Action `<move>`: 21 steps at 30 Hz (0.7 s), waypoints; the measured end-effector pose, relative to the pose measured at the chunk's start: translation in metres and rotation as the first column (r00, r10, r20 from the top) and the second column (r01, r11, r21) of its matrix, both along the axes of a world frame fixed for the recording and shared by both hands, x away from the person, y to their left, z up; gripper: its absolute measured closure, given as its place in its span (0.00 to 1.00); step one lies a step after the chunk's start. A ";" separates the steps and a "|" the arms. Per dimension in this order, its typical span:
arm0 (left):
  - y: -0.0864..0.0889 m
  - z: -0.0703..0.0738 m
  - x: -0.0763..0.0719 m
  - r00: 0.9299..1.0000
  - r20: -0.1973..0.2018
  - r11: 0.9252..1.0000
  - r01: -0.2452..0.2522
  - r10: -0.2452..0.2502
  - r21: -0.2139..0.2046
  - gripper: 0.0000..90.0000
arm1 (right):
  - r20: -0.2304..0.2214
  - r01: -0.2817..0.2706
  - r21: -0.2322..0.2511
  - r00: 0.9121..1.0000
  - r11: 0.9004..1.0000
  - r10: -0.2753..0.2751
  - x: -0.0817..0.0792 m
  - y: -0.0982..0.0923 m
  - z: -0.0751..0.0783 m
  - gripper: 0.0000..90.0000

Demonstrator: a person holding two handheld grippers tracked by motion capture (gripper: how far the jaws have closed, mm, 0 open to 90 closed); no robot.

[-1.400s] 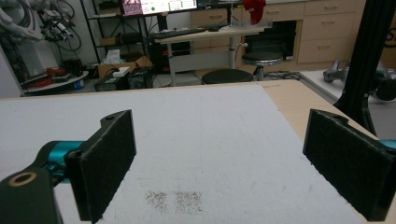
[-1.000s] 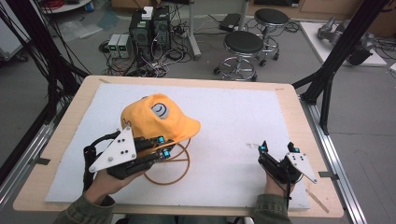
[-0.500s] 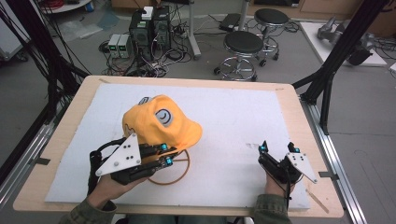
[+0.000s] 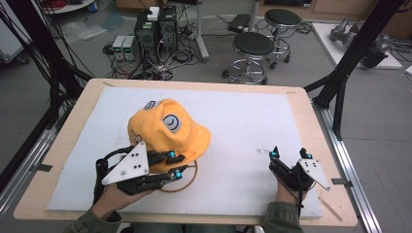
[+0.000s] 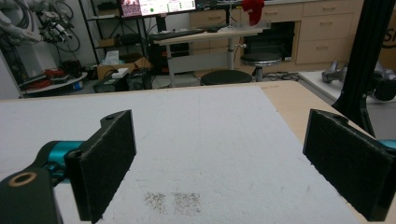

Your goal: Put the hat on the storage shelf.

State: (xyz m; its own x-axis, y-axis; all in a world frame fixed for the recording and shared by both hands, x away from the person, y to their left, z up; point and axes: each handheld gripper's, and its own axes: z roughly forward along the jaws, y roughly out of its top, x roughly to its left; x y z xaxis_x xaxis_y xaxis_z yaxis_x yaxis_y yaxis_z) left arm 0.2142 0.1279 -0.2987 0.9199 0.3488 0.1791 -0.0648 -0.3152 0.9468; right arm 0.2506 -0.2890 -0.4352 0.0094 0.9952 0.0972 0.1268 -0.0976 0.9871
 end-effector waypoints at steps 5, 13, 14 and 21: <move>0.000 0.001 -0.003 1.000 0.007 1.000 -0.003 0.003 -0.013 0.69 | 0.000 0.000 0.000 1.000 1.000 0.000 0.000 0.000 0.000 0.09; 0.005 0.005 -0.008 1.000 0.016 0.997 -0.021 0.023 -0.074 0.58 | -0.003 -0.001 0.001 1.000 1.000 0.001 0.000 0.000 0.000 0.09; 0.005 0.005 -0.008 1.000 0.016 0.997 -0.021 0.023 -0.074 0.58 | -0.003 -0.001 0.001 1.000 1.000 0.001 0.000 0.000 0.000 0.09; 0.018 0.014 -0.010 0.999 0.022 0.991 -0.044 0.047 -0.129 0.52 | -0.012 0.001 0.000 1.000 1.000 -0.001 0.001 -0.001 -0.001 0.09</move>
